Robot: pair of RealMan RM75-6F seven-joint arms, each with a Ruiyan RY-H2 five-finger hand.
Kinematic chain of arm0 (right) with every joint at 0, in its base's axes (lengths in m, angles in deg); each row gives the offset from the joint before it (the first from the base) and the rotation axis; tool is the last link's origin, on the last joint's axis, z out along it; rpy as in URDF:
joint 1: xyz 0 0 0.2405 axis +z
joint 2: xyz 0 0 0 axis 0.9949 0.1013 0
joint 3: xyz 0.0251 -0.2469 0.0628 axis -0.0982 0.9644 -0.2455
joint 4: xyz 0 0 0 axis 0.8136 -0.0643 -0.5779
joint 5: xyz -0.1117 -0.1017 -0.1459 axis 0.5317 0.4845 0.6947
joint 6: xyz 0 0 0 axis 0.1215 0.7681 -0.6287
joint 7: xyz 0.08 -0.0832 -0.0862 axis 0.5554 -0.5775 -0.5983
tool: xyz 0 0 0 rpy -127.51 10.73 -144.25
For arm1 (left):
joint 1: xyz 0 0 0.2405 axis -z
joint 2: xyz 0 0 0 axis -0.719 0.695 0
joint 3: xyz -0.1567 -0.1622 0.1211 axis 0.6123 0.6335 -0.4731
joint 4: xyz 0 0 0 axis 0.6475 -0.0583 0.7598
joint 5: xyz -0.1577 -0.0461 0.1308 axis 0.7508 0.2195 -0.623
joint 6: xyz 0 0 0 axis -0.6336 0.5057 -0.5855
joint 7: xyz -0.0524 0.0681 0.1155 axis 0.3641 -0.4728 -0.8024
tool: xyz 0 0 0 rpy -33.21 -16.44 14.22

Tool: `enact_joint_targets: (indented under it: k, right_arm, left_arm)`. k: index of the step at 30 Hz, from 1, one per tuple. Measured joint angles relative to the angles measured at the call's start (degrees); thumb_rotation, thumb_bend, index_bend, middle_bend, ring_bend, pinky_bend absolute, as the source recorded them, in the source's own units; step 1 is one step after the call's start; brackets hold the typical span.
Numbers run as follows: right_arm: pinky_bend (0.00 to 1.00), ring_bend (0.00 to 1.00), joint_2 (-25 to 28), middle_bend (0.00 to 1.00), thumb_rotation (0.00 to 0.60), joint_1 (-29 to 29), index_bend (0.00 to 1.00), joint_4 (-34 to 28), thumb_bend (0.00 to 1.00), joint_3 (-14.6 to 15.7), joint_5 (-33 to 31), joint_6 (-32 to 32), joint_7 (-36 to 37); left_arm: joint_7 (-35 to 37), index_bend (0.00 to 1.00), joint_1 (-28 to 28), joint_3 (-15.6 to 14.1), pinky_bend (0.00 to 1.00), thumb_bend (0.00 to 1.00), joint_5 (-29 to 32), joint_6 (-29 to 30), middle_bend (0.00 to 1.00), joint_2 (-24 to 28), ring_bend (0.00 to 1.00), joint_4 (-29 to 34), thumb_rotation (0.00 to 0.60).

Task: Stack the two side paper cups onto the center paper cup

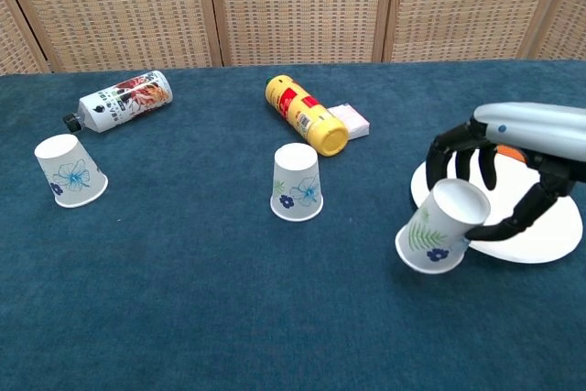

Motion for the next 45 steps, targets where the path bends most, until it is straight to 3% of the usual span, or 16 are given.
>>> enact_joint_targets:
  k: [5,12,18,24,33,43,45]
  right_arm:
    - [0.54,0.45,1.0,0.5,0.6,2.5,0.51,-3.0,0.43,-4.2,-5.4,-1.1,-0.5]
    - [0.54,0.45,0.9,0.5,0.6,10.6,0.51,-5.4,0.44,-10.5,-24.2,-4.4,-6.6]
    - [0.54,0.45,-0.7,0.5,0.6,19.4,0.51,-5.4,0.46,-13.2,-42.0,-4.6,-13.6]
    - [0.54,0.45,-3.7,0.5,0.6,28.5,0.51,-4.4,0.47,-13.7,-53.1,-2.0,-21.2]
    - [0.54,0.45,-7.4,0.5,0.6,34.1,0.51,-2.2,0.47,-13.3,-59.8,1.3,-24.6]
    - [0.54,0.45,-8.4,0.5,0.6,35.8,0.51,-1.6,0.47,-12.8,-61.6,2.8,-24.8]
    - [0.51,0.42,-8.6,0.45,0.6,36.1,0.43,-1.3,0.36,-12.5,-61.6,3.1,-24.9]
  left_arm:
    - [0.2,0.0,0.5,0.4,0.0,0.0,1.4,-1.1,0.0,0.2,0.0,0.3,0.6]
    - [1.0,0.0,0.8,0.7,0.0,0.0,2.4,-1.7,0.0,0.7,0.0,0.6,0.6]
    - [1.3,0.0,1.4,1.1,0.0,0.0,3.7,-2.8,0.0,0.8,0.0,0.5,0.6]
    - [1.4,0.0,1.8,1.3,0.0,0.0,4.6,-3.6,0.0,0.9,0.0,0.7,0.6]
    - [1.9,0.0,2.1,1.4,0.0,0.0,5.1,-4.1,0.0,1.1,0.0,0.6,0.6]
    - [3.0,0.0,2.2,1.3,0.0,0.0,5.0,-4.1,0.0,1.5,0.0,0.6,0.6]
    - [3.3,0.0,2.2,1.4,0.0,0.0,5.1,-3.9,0.0,1.7,0.0,0.6,0.6]
